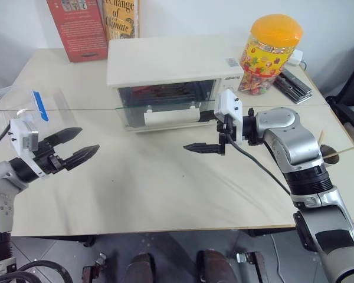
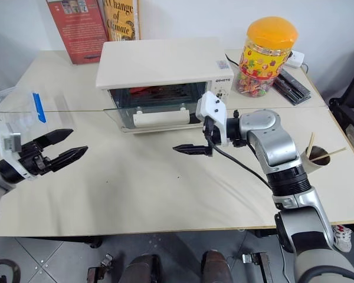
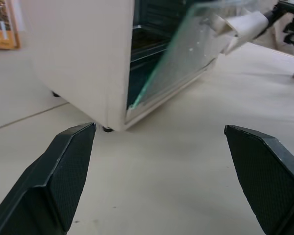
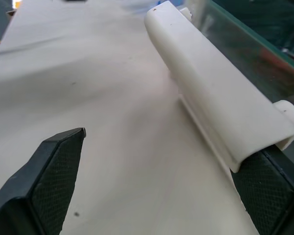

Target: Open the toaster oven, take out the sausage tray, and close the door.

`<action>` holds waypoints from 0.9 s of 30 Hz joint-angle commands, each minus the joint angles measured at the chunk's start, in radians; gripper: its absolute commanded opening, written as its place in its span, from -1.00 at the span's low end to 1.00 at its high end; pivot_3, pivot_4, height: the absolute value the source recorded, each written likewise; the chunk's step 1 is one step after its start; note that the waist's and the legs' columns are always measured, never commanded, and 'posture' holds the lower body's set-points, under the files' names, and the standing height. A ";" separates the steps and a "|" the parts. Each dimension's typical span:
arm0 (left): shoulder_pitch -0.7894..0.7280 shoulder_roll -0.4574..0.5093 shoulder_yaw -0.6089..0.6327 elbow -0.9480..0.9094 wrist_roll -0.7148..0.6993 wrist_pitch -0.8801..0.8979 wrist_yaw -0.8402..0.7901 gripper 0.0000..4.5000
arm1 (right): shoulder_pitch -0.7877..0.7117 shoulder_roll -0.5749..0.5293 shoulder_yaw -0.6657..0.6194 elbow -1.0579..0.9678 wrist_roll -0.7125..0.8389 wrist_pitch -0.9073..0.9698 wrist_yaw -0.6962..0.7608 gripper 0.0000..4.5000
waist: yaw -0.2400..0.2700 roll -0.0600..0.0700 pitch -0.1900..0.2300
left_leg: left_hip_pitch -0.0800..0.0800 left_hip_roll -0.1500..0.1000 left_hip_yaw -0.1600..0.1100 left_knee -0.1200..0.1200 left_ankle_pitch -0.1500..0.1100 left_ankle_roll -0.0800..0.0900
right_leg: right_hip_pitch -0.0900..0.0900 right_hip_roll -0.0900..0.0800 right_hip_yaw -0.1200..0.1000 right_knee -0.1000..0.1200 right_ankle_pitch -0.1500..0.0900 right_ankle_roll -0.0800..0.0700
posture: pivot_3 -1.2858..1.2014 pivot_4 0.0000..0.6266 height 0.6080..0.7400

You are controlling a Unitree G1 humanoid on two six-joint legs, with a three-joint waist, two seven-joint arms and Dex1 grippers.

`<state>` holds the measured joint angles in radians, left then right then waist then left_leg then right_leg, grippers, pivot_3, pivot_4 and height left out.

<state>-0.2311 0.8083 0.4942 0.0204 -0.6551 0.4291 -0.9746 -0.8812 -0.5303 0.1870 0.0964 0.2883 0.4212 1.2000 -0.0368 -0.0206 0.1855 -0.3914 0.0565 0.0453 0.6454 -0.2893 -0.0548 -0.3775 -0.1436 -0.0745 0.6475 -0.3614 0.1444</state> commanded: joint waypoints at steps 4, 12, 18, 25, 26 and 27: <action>-0.121 0.051 0.052 0.070 -0.116 0.047 -0.094 0.37 | 0.002 0.001 -0.009 -0.082 0.026 -0.016 0.015 1.00 | 0.004 0.000 0.000 | 0.000 0.000 0.000 0.000 0.000 0.000 | 0.000 0.000 0.000 0.000 0.000 0.000 | 0.03 -0.52 1.00; -0.352 0.048 -0.058 0.265 -0.083 0.027 -0.208 -0.78 | 0.030 0.001 -0.006 -0.088 0.010 -0.040 0.001 1.00 | 0.006 -0.001 0.000 | 0.000 0.000 0.000 0.001 0.000 0.000 | 0.000 0.000 0.000 0.000 0.000 0.000 | 0.03 -0.52 1.00; -0.488 0.015 -0.181 0.397 -0.004 -0.011 -0.288 -0.99 | 0.061 -0.004 -0.004 -0.118 0.005 -0.040 -0.018 1.00 | 0.004 -0.001 0.000 | 0.000 0.000 0.001 0.001 0.000 0.000 | 0.000 0.000 0.000 0.000 0.000 0.000 | 0.03 -0.52 1.00; -0.651 -0.085 -0.327 0.568 0.136 -0.092 -0.321 -0.99 | 0.099 -0.013 -0.014 -0.187 0.014 0.000 -0.055 1.00 | 0.008 -0.001 0.001 | 0.000 0.000 0.001 0.002 0.000 0.000 | 0.000 0.000 -0.001 0.000 0.000 0.000 | 0.03 -0.52 1.00; -0.661 -0.092 -0.336 0.585 0.148 -0.101 -0.333 -0.99 | 0.104 -0.016 -0.015 -0.196 0.016 0.008 -0.059 1.00 | 0.006 -0.001 0.001 | 0.000 0.000 0.001 0.002 0.000 0.000 | 0.000 0.000 -0.001 0.000 0.000 0.000 | 0.03 -0.52 1.00; -0.670 -0.100 -0.344 0.599 0.159 -0.113 -0.343 -0.99 | 0.110 -0.021 -0.018 -0.209 0.017 0.020 -0.064 1.00 | 0.003 -0.001 0.001 | 0.000 0.000 0.001 0.002 0.000 0.000 | 0.000 0.000 -0.001 0.000 0.000 0.000 | 0.03 -0.52 1.00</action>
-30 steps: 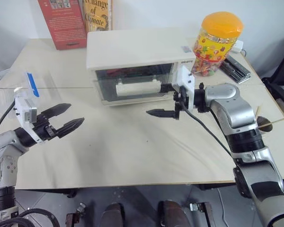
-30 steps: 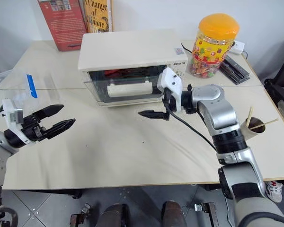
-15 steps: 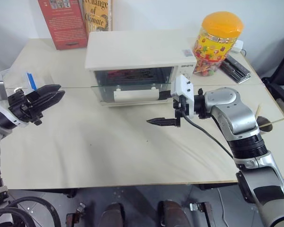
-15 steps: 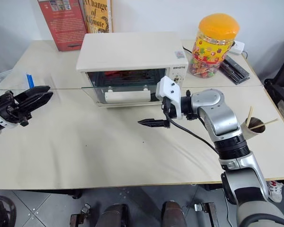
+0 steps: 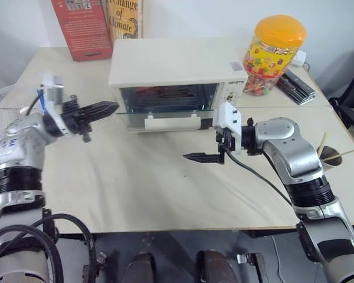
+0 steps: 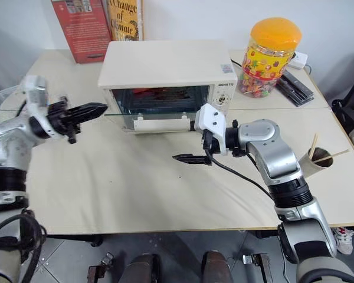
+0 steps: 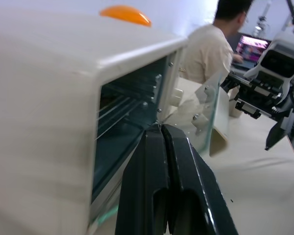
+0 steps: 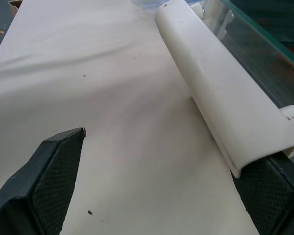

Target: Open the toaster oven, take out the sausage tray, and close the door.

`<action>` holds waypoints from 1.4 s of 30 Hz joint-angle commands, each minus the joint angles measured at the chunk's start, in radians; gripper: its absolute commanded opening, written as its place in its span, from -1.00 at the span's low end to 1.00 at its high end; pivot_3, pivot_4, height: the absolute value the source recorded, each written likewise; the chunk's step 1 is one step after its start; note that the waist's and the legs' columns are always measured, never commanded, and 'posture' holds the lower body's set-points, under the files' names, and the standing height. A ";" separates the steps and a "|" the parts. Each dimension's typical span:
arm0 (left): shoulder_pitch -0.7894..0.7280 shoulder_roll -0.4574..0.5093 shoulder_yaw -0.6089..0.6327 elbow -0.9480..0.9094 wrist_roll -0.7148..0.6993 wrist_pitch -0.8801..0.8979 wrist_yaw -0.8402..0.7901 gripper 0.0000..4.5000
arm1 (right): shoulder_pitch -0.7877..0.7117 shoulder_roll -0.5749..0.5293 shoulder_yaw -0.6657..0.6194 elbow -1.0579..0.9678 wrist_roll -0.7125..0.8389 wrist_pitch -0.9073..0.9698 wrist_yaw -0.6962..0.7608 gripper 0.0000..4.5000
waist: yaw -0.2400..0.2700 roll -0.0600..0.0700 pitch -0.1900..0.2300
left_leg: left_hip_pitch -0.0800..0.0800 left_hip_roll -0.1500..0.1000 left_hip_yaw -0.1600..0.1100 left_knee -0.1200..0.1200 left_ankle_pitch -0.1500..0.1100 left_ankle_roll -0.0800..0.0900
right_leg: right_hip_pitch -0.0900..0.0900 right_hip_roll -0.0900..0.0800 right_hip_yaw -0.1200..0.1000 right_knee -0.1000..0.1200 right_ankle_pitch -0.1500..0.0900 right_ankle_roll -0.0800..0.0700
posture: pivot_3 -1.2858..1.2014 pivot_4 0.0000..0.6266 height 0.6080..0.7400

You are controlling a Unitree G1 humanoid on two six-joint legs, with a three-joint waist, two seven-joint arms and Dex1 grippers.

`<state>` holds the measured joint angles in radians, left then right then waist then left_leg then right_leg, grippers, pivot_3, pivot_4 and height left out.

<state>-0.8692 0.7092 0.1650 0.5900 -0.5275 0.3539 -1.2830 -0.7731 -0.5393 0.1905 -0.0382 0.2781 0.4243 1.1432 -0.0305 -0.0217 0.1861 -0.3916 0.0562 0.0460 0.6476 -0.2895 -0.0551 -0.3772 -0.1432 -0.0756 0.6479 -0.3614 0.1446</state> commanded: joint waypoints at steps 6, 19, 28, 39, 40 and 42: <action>-0.089 -0.028 -0.035 0.098 0.070 -0.062 -0.082 -0.99 | 0.069 -0.128 -0.013 -0.157 0.004 0.149 -0.020 1.00 | 0.001 0.000 0.000 | 0.000 0.000 0.000 0.000 0.000 0.000 | -0.001 0.000 -0.001 0.000 0.000 0.000 | 0.03 -0.52 1.00; -0.030 -0.015 -0.158 0.077 0.196 -0.096 -0.190 -0.99 | 0.187 -0.376 -0.158 -0.305 0.129 0.316 0.035 1.00 | 0.000 -0.001 0.001 | 0.000 0.000 0.002 0.001 -0.001 0.001 | 0.000 0.000 -0.001 -0.001 0.000 0.000 | 0.03 -0.52 1.00; 0.042 -0.026 -0.204 0.048 0.296 -0.216 -0.139 -0.99 | -0.009 -0.147 -0.094 -0.227 0.096 0.281 -0.160 1.00 | 0.003 -0.001 0.001 | 0.000 0.001 0.002 0.002 -0.001 0.001 | 0.000 0.000 -0.001 0.000 0.000 0.000 | 0.03 -0.52 1.00; 0.202 -0.037 -0.130 -0.117 0.291 -0.309 0.021 -0.99 | -0.155 0.126 0.153 0.036 -0.222 -0.015 -0.389 1.00 | -0.002 -0.001 0.001 | 0.001 0.002 0.002 0.003 -0.001 0.001 | -0.001 0.000 -0.001 0.005 0.000 0.000 | 0.03 -0.52 1.00; 0.211 -0.046 -0.112 -0.126 0.283 -0.320 0.049 -0.99 | -0.166 0.142 0.161 0.062 -0.241 -0.035 -0.401 1.00 | -0.003 -0.001 0.001 | 0.001 0.002 0.002 0.003 -0.001 0.001 | -0.001 0.000 -0.001 0.005 0.000 0.000 | 0.03 -0.52 1.00; 0.235 -0.077 -0.047 -0.160 0.241 -0.312 0.138 -0.99 | -0.206 0.174 0.204 0.141 -0.339 -0.111 -0.470 1.00 | -0.004 -0.001 0.001 | 0.000 0.002 0.002 0.003 -0.001 0.001 | -0.001 0.000 -0.001 0.005 0.000 0.000 | 0.03 -0.52 1.00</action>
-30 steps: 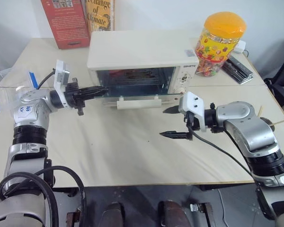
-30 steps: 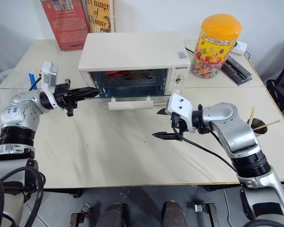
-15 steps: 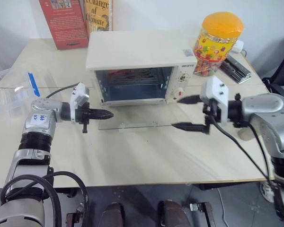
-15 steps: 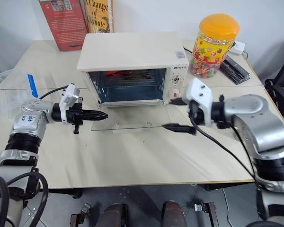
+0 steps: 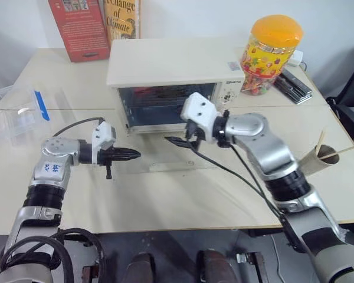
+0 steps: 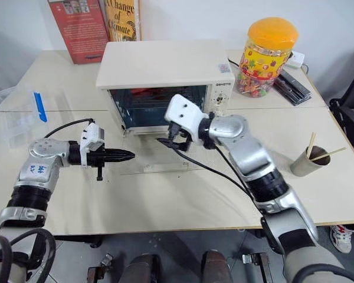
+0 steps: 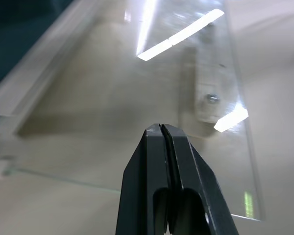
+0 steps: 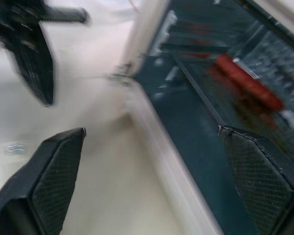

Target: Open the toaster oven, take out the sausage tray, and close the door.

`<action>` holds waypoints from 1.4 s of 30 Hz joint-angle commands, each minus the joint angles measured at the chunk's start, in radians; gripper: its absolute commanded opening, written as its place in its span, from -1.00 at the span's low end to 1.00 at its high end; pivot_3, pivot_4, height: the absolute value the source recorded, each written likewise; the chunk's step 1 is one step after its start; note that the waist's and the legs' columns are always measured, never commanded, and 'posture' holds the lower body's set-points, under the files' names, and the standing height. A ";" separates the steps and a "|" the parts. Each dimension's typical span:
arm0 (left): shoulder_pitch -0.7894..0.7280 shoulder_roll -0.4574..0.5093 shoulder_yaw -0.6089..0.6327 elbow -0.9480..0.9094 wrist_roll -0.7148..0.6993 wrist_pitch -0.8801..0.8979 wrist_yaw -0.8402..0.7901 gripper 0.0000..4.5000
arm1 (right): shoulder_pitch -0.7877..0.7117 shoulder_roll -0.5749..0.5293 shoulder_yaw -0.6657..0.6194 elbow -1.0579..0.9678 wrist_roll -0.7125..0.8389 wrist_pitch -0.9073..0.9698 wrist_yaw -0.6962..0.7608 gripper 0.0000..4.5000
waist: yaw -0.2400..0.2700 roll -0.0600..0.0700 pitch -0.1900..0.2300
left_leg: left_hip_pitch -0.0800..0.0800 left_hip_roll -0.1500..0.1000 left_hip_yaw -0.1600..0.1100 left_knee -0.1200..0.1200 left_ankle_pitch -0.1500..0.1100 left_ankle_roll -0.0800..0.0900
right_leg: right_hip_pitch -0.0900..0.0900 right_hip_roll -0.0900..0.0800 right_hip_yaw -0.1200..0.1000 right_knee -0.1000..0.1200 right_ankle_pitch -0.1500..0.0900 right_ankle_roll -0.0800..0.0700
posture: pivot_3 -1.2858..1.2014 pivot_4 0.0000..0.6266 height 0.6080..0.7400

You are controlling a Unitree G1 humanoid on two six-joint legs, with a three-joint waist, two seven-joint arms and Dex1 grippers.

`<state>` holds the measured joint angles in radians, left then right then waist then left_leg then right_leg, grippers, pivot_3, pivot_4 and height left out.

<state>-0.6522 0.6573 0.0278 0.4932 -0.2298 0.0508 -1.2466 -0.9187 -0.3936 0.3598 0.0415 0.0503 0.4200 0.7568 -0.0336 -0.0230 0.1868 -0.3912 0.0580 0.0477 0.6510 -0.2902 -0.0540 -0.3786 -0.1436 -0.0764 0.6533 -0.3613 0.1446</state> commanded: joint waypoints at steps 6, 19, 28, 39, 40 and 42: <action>0.138 -0.115 0.261 -0.294 -0.234 0.109 0.285 -0.34 | -0.197 0.134 0.098 0.394 -0.304 -0.281 -0.266 1.00 | -0.024 0.000 0.000 | 0.000 0.000 -0.001 0.000 0.000 0.000 | 0.000 -0.001 0.000 0.002 0.000 0.000 | 0.03 -0.52 1.00; 0.175 -0.172 0.371 -0.435 -0.433 0.240 0.439 1.00 | -0.421 0.273 0.229 1.027 -0.602 -0.529 -0.575 0.74 | -0.054 0.000 0.000 | 0.001 0.000 -0.003 -0.002 0.001 -0.001 | 0.000 -0.001 -0.001 0.002 0.000 0.000 | 0.03 -0.52 1.00; 0.070 -0.153 0.346 -0.336 -0.422 0.251 0.410 1.00 | -0.435 0.275 0.232 1.100 -0.674 -0.570 -0.662 -0.56 | -0.054 0.000 0.000 | 0.001 0.000 -0.003 -0.003 0.001 -0.001 | 0.000 -0.001 -0.001 0.002 0.000 0.000 | 0.03 -0.52 1.00; -0.061 -0.156 0.325 -0.172 -0.371 0.211 0.434 1.00 | -0.364 0.175 0.215 0.849 -0.709 -0.644 -0.623 -0.99 | -0.049 0.000 0.000 | 0.000 -0.001 -0.004 -0.002 0.001 -0.002 | 0.000 -0.001 -0.002 0.001 0.000 0.000 | 0.03 -0.52 1.00; -0.067 -0.155 0.323 -0.162 -0.367 0.203 0.430 1.00 | -0.344 0.164 0.214 0.808 -0.712 -0.639 -0.608 -0.99 | -0.051 0.000 0.000 | 0.000 -0.001 -0.004 -0.002 0.001 -0.002 | 0.000 -0.001 -0.002 0.001 0.000 0.000 | 0.03 -0.52 1.00; -0.078 -0.155 0.319 -0.142 -0.361 0.197 0.427 1.00 | -0.296 0.139 0.212 0.710 -0.722 -0.630 -0.577 -0.99 | -0.051 0.000 0.000 | 0.000 -0.001 -0.004 -0.003 0.001 -0.002 | 0.000 -0.001 -0.002 0.001 0.000 0.000 | 0.03 -0.52 1.00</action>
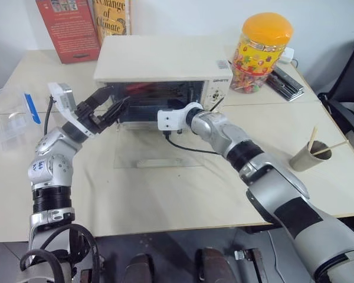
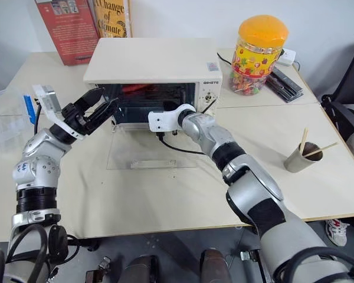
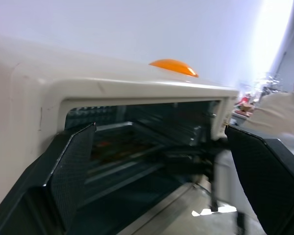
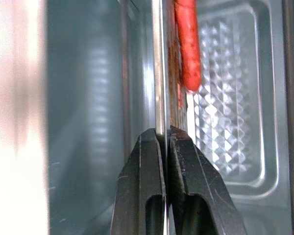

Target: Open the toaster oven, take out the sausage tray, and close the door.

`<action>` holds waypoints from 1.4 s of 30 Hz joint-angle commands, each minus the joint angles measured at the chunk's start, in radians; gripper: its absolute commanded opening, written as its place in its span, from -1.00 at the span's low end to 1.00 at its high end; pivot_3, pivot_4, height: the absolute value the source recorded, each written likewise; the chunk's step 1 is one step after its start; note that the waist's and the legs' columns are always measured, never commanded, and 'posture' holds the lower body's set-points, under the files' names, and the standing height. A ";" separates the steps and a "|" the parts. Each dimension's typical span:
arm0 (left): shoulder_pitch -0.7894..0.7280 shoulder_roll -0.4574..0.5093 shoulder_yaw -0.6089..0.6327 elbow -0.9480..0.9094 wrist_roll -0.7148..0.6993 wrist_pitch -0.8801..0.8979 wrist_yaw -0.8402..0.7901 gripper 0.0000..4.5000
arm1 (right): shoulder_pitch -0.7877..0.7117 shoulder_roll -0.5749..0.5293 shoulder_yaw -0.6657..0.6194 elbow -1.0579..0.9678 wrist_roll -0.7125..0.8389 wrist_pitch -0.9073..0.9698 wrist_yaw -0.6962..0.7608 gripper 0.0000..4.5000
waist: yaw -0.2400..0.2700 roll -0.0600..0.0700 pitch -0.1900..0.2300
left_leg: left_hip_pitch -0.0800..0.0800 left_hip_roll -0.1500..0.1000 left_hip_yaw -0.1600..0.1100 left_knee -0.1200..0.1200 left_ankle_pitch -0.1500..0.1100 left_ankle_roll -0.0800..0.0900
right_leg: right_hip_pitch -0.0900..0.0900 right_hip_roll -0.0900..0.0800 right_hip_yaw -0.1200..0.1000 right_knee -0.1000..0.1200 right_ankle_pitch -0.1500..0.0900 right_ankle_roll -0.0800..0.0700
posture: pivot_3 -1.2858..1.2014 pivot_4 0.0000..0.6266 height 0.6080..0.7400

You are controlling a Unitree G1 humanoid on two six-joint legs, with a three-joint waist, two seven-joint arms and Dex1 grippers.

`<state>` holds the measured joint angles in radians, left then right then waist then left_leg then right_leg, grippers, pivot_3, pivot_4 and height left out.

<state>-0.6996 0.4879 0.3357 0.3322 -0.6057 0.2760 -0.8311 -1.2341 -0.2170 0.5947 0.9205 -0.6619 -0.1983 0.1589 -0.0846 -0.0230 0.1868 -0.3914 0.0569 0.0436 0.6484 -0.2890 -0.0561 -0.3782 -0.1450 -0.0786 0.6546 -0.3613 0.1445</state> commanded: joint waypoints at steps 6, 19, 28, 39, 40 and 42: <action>-0.043 0.020 -0.002 0.046 0.029 -0.035 0.000 1.00 | 0.217 -0.117 -0.056 -0.551 -0.024 0.059 0.128 -0.99 | 0.003 0.000 0.000 | 0.000 0.000 0.000 0.000 0.000 0.000 | 0.000 0.000 0.000 0.000 0.000 0.000 | 0.03 -0.52 1.00; -0.026 0.053 0.004 0.035 0.020 -0.005 -0.023 1.00 | 0.437 -0.174 -0.112 -0.920 -0.056 0.150 0.222 -0.99 | 0.008 0.000 0.000 | 0.000 0.000 0.000 0.000 0.000 0.000 | 0.000 0.000 0.000 -0.001 0.000 0.000 | 0.03 -0.52 1.00; 0.088 0.155 0.056 -0.097 -0.055 0.100 -0.090 1.00 | 0.520 -0.235 -0.125 -1.047 -0.046 0.096 0.269 -0.99 | 0.006 0.000 0.000 | 0.000 0.000 0.000 -0.002 0.000 0.000 | 0.000 0.000 0.000 -0.001 0.000 0.000 | 0.03 -0.52 1.00; 0.280 0.244 0.170 -0.329 -0.248 0.435 -0.004 1.00 | 0.593 -0.300 -0.185 -1.116 0.017 -0.049 0.271 -0.99 | 0.029 0.000 0.000 | 0.001 0.000 0.001 0.000 0.000 0.000 | 0.001 0.000 0.001 -0.002 0.000 0.000 | 0.03 -0.52 1.00; 0.292 0.246 0.182 -0.345 -0.274 0.481 0.025 1.00 | 0.599 -0.305 -0.192 -1.121 0.031 -0.065 0.272 -0.99 | 0.030 -0.001 0.000 | 0.001 0.000 0.001 -0.001 0.000 0.000 | 0.001 0.000 0.001 -0.002 0.000 0.000 | 0.03 -0.52 1.00; 0.320 0.255 0.195 -0.376 -0.319 0.574 0.073 1.00 | 0.608 -0.314 -0.205 -1.129 0.058 -0.095 0.277 -0.99 | 0.032 -0.001 0.000 | 0.001 0.000 0.000 0.000 0.000 0.000 | 0.001 0.000 0.001 -0.002 0.000 0.000 | 0.03 -0.52 1.00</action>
<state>-0.3914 0.7209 0.4943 0.0154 -0.8612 0.7700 -0.8009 -0.6206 -0.5234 0.4329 -0.1514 -0.6458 -0.2553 0.4402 -0.0531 -0.0236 0.1870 -0.3905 0.0571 0.0441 0.6481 -0.2892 -0.0560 -0.3773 -0.1451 -0.0774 0.6531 -0.3614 0.1445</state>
